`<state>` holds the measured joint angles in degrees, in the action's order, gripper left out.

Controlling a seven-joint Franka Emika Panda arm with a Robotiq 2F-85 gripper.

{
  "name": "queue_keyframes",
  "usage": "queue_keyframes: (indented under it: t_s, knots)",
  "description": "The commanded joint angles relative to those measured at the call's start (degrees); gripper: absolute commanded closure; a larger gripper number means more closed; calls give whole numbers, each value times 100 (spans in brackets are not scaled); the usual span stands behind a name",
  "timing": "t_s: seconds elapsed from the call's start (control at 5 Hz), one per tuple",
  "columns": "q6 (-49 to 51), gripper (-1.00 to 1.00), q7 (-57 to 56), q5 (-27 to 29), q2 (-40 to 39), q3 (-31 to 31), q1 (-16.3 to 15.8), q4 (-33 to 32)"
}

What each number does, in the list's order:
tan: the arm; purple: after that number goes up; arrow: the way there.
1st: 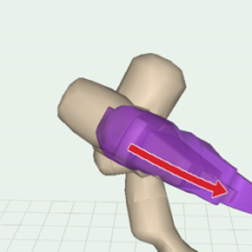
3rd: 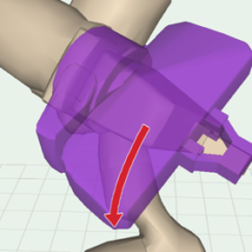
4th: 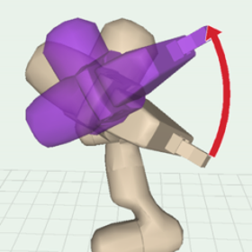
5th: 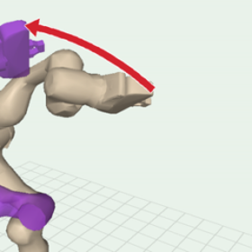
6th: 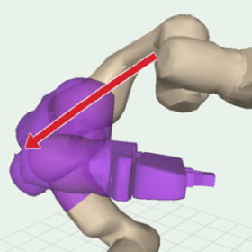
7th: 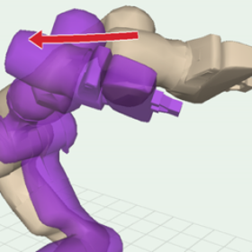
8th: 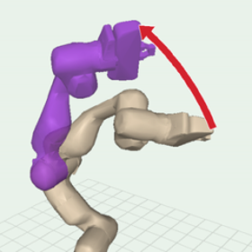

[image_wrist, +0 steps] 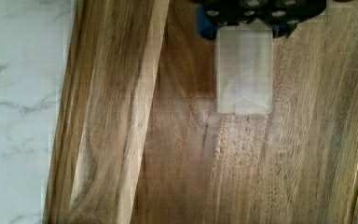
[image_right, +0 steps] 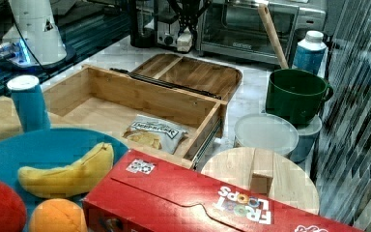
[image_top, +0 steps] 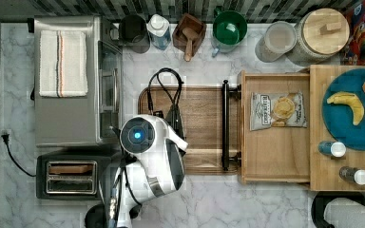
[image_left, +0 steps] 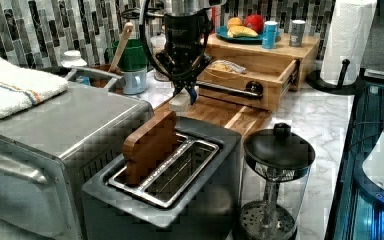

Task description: Place the butter on the board.

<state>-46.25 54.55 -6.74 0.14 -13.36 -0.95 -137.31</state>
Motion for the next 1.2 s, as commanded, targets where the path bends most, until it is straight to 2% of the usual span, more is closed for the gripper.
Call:
queue_keyframes:
  t_s: [0.2,0.4,0.6,1.0,1.2]
  knots:
    - [-259,100,25,195,-191,-149,-181,-194]
    - [-421,100,-202,374,-326,-142,-163,-279]
    - [-523,100,201,-87,-437,-145,-220,-330]
    - [-238,100,66,70,-381,-155,-176,-267]
    - [-309,-100,28,115,-306,-189,-108,-306]
